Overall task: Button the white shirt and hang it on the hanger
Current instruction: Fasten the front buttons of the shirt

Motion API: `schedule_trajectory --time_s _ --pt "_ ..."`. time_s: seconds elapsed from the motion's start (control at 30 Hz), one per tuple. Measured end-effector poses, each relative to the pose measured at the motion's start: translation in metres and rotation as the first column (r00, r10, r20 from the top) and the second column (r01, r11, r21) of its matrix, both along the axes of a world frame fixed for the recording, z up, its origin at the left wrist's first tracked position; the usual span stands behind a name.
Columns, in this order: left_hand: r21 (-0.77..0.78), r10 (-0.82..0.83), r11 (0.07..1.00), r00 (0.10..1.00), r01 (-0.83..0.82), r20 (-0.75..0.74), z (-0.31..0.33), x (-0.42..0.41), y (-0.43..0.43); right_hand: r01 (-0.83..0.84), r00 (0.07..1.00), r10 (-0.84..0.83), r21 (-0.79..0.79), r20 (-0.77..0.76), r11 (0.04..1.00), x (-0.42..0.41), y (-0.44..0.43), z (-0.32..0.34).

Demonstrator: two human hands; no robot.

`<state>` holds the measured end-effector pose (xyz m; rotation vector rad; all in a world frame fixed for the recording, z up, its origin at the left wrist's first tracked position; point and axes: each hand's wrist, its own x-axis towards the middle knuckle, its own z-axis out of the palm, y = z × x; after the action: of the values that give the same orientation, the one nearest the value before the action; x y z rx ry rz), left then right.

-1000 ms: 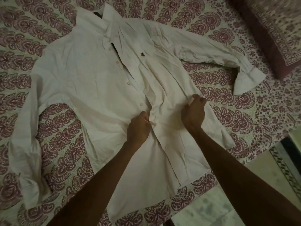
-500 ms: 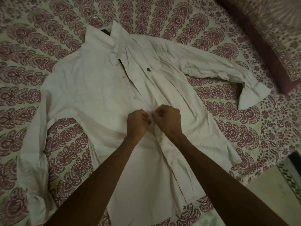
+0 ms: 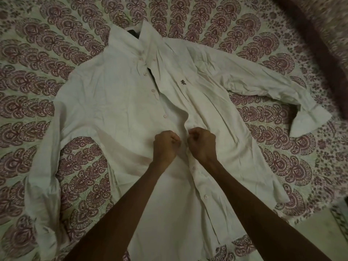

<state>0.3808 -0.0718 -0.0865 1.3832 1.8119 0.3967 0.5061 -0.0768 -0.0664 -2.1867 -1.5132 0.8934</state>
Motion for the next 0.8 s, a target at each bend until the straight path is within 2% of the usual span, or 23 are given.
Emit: schedule_trajectory --time_s 0.07,0.13,0.2,0.37,0.53,0.57,0.67,0.8 --pt "-0.159 0.136 0.982 0.971 -0.105 0.199 0.001 -0.007 0.004 0.066 0.983 -0.077 -0.07 -0.165 0.995 -0.002 0.0 0.005" --pt "-0.334 0.314 0.925 0.863 -0.184 0.395 0.002 -0.013 0.006 0.081 0.953 -0.126 -0.169 -0.275 0.982 -0.003 -0.003 0.006" --pt "-0.432 0.416 0.878 0.777 -0.208 0.473 0.003 -0.016 0.005 0.106 0.917 -0.189 -0.242 -0.352 0.964 -0.003 -0.005 0.005" --pt "-0.474 0.441 0.857 0.763 -0.201 0.473 0.01 -0.013 0.009 0.117 0.849 -0.267 -0.33 -0.456 0.937 0.003 -0.002 0.006" --pt "-0.419 0.35 0.898 0.8 -0.137 0.488 0.005 -0.016 0.007 0.078 0.912 -0.183 -0.285 -0.366 0.955 0.007 -0.001 0.002" --pt "-0.409 0.333 0.904 0.805 -0.125 0.491 0.004 -0.017 0.006 0.118 0.901 -0.227 -0.295 -0.369 0.948 0.01 0.0 0.001" --pt "-0.39 0.315 0.913 0.815 -0.121 0.486 0.001 -0.018 0.004 0.22 0.787 -0.404 -0.4 -0.466 0.89 0.013 0.002 0.001" --pt "-0.3 0.208 0.951 0.881 -0.079 0.426 0.004 -0.013 0.0 0.205 0.776 -0.399 -0.403 -0.489 0.892 0.013 0.001 -0.002"
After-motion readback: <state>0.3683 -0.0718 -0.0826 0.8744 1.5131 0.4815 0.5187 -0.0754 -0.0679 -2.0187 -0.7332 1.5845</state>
